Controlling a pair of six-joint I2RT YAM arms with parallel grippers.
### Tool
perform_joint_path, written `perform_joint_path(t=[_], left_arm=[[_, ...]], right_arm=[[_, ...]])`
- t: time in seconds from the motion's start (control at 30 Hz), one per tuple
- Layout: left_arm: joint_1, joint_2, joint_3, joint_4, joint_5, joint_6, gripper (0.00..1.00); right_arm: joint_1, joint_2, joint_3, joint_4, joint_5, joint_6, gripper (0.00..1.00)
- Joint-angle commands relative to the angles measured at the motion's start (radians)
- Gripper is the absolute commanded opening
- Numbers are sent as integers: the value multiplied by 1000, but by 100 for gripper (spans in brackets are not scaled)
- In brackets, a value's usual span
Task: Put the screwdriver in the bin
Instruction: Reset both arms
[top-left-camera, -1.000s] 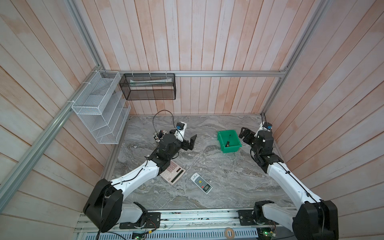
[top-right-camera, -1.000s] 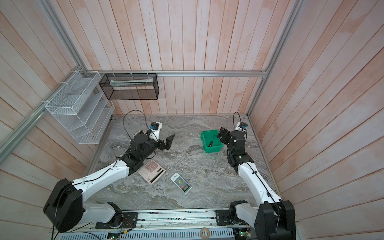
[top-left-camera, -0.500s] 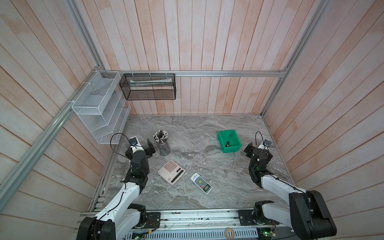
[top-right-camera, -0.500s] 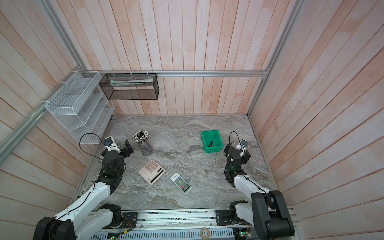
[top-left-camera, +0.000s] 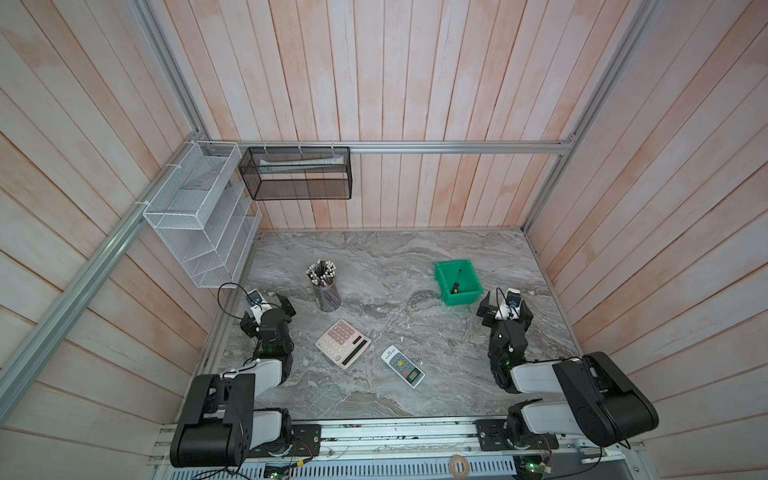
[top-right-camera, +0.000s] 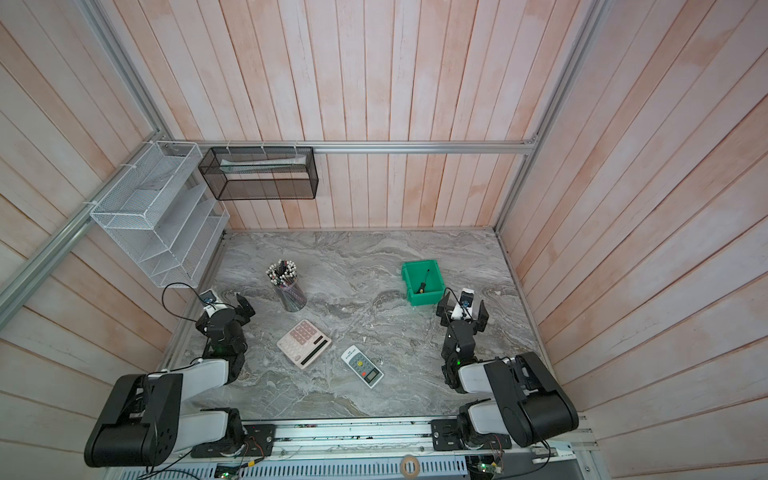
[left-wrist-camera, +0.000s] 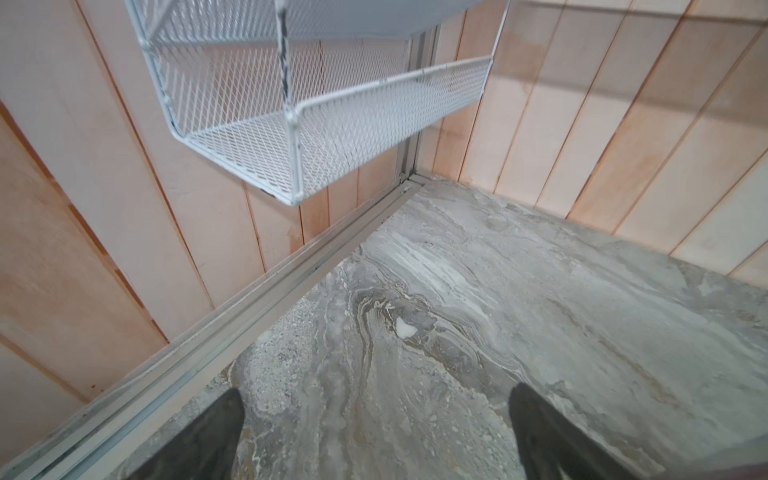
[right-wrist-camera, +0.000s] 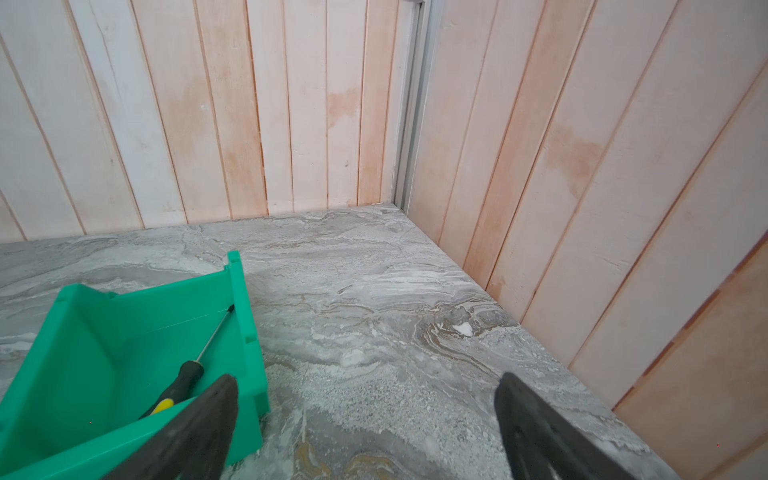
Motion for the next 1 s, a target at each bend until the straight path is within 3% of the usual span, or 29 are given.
perform_joint_path(t=[0.0, 0.07, 0.17, 0.37, 0.53, 0.6, 0.67, 0.73, 0.8, 0.97], left_arm=[[6, 77, 35, 156, 90, 13, 100], [3, 109, 60, 152, 112, 34, 100], [-2, 116, 64, 156, 155, 61, 100], [-8, 119, 56, 178, 211, 92, 100], [-61, 155, -28, 362, 298, 204, 100], [-63, 246, -53, 550, 308, 240, 100], [-68, 180, -12, 348, 324, 218, 100], [-54, 222, -14, 430, 343, 223, 100], [-54, 191, -1, 345, 349, 216, 100], [-46, 196, 8, 341, 362, 213, 100]], right_arm=[[48, 110, -46, 336, 95, -142, 98], [89, 214, -53, 506, 151, -207, 98], [144, 270, 9, 511, 249, -272, 98], [151, 264, 1, 511, 249, -266, 98], [139, 249, -15, 511, 248, -233, 98], [94, 242, -16, 510, 275, -186, 98], [67, 217, -45, 509, 230, -148, 98], [52, 203, -59, 509, 213, -131, 98], [47, 207, -52, 508, 204, -136, 98], [12, 161, -19, 356, 151, -85, 98]])
